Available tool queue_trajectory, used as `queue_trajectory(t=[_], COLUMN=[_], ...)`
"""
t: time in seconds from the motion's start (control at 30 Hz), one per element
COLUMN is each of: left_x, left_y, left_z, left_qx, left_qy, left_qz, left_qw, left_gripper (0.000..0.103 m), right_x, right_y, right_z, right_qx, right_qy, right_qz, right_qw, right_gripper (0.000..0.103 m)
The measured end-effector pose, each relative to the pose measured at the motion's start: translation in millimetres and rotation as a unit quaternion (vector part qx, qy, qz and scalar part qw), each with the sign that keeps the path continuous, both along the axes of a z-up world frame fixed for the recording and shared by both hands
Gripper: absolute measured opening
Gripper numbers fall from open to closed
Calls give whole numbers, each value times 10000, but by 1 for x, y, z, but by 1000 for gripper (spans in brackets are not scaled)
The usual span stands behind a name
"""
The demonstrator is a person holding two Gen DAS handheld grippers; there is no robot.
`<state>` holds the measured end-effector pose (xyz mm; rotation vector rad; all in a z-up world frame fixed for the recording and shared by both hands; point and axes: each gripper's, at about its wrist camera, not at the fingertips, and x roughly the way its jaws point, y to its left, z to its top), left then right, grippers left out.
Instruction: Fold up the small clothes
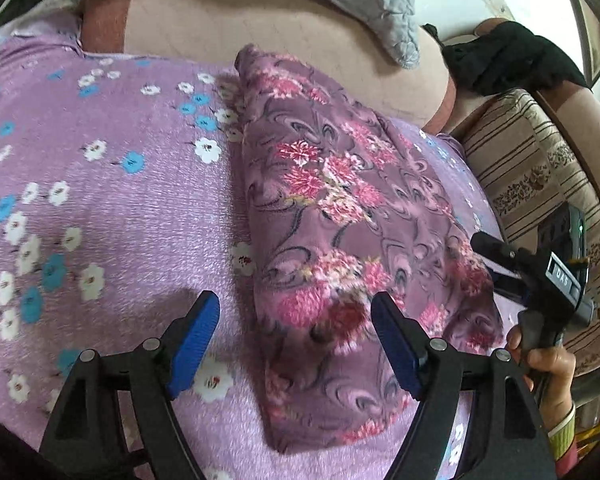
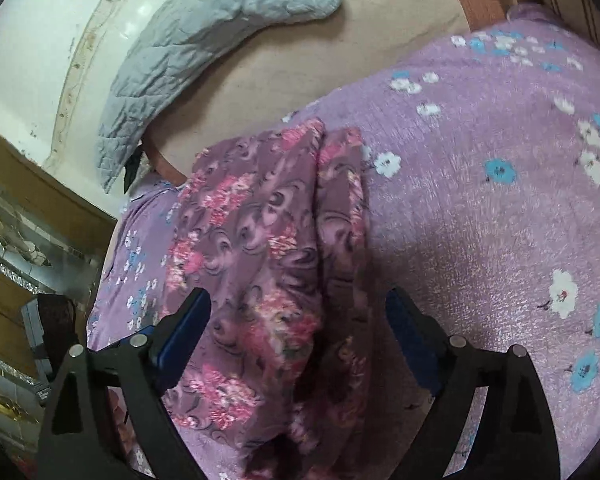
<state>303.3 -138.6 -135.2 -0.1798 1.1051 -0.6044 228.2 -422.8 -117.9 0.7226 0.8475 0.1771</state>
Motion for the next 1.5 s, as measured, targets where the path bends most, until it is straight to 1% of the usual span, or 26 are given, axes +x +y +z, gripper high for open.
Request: queue_trajectory(t=[0.13, 0.2, 0.27, 0.3, 0.33, 0.37, 0.4, 0.43, 0.47, 0.5, 0.53, 0.63, 0.7, 0.77, 0.9, 1.0, 1.07, 1.2, 1.3, 1.4, 1.5], left_x=[12, 15, 15, 14, 13, 12, 10, 8, 6, 4, 2, -4, -11, -18, -39, -58, -71, -95, -110, -123, -131], left_y=[-9, -15, -23, -27, -32, -38, -41, -42, -43, -42, -42, -36, -29, -15, 31, 63, 88, 133, 153, 160, 166], left_z=[-15, -19, -20, -20, -21, -21, -20, -18, -15, -11, -8, 4, 16, 30, 59, 75, 80, 79, 67, 55, 38], left_qx=[-63, -89, -22, -18, -58, 56, 112, 141, 144, 103, 64, 47, 117, 88, 5, 116, 176, 301, 379, 441, 532], left_qy=[214, 143, 61, 10, 5, -57, -136, -224, -295, -355, -402, -520, -670, -794, -954, -1079, -1104, -1070, -948, -794, -551], left_qz=[-17, -12, -18, -56, -161, -171, -178, -200, -218, -232, -234, -205, -152, -76, 85, 206, 321, 502, 569, 577, 556], left_qw=[9997, 9999, 10000, 10000, 9999, 9998, 9997, 9995, 9992, 9990, 9989, 9984, 9976, 9968, 9954, 9939, 9932, 9925, 9931, 9942, 9955], left_gripper=[79, 82, 81, 66, 58, 56, 48, 43, 36, 28, 27, 24, 23, 23, 23, 23, 23, 23, 23, 24, 25], right_x=[5, 10, 12, 13, 14, 14, 15, 16, 15, 14, 13, 7, 2, -3, -15, -22, -28, -40, -50, -60, -67], right_y=[1, 3, 6, 8, 10, 12, 13, 14, 14, 16, 18, 29, 36, 48, 79, 111, 133, 175, 199, 215, 217], right_z=[-10, -19, -21, -21, -19, -19, -20, -23, -24, -22, -17, 1, 13, 27, 50, 60, 61, 51, 41, 36, 29], right_qx=[115, 172, 87, 22, -47, -111, -22, 204, 308, 232, 148, -39, 19, 59, 176, 238, 257, 323, 276, 138, -13], right_qy=[64, 179, 155, 147, 174, 213, 246, 268, 273, 226, 152, -50, -212, -369, -686, -823, -889, -790, -649, -551, -379], right_qz=[70, 116, 154, 177, 180, 202, 274, 335, 320, 330, 362, 409, 432, 534, 763, 959, 1074, 1291, 1428, 1516, 1520], right_qw=[9999, 9996, 9997, 9997, 9997, 9995, 9993, 9989, 9986, 9989, 9991, 9991, 9988, 9979, 9946, 9917, 9899, 9880, 9872, 9868, 9877], right_gripper=[89, 89, 90, 89, 83, 76, 54, 40, 39, 34, 29, 26, 25, 24, 24, 24, 24, 24, 24, 24, 24])
